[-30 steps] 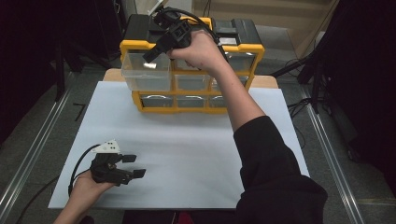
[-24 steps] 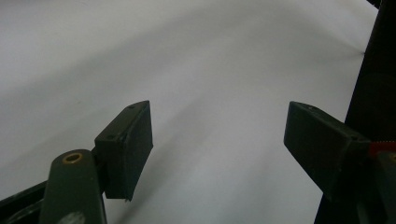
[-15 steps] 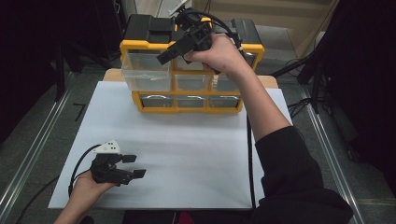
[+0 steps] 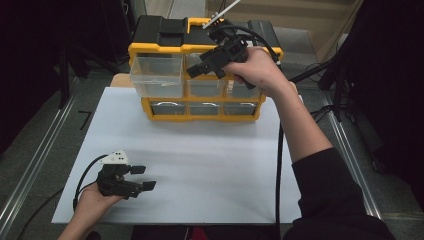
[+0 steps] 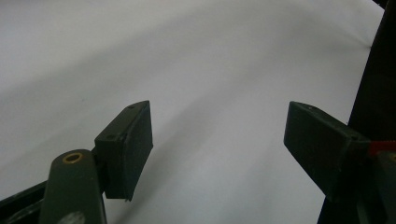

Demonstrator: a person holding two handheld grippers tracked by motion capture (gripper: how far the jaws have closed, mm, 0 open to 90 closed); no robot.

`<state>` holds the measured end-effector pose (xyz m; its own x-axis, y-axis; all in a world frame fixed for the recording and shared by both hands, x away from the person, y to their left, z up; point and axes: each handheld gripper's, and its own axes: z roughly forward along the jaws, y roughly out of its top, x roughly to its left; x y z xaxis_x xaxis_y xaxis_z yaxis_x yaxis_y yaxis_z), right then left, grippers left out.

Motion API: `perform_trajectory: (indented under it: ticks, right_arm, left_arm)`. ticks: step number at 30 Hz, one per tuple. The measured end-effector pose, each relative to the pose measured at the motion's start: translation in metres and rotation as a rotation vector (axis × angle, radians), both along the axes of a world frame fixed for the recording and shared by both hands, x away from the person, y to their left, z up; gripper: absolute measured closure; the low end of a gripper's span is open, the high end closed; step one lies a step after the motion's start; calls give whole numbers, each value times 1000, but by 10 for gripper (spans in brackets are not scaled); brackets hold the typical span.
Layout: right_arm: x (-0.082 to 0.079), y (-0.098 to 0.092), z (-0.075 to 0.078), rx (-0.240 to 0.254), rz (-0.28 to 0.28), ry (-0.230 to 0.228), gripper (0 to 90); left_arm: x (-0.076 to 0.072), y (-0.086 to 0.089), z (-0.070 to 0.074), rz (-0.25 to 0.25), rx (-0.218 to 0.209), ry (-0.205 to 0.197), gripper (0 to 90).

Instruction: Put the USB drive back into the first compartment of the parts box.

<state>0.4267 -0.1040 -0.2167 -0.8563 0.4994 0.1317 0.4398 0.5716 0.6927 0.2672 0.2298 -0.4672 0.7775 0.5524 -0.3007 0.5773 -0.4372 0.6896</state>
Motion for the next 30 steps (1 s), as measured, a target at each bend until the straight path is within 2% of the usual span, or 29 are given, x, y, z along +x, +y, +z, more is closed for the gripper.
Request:
perform_trajectory:
  ticks: [8, 21, 26, 30]
  right_arm:
    - [-11, -13, -17, 3, -29, 11, 214]
    - [-25, -15, -48, 8, -32, 16, 213]
    - [-31, -14, -61, -1, -20, 59, 213]
    - [-36, -14, -74, 1, -25, 58, 213]
  left_arm:
    - [1, -2, -1, -5, -1, 0, 247]
    - [1, -1, -1, 1, -6, 1, 247]
    - [1, -1, -1, -1, 0, -1, 247]
    - [1, -2, -1, -3, -5, -1, 247]
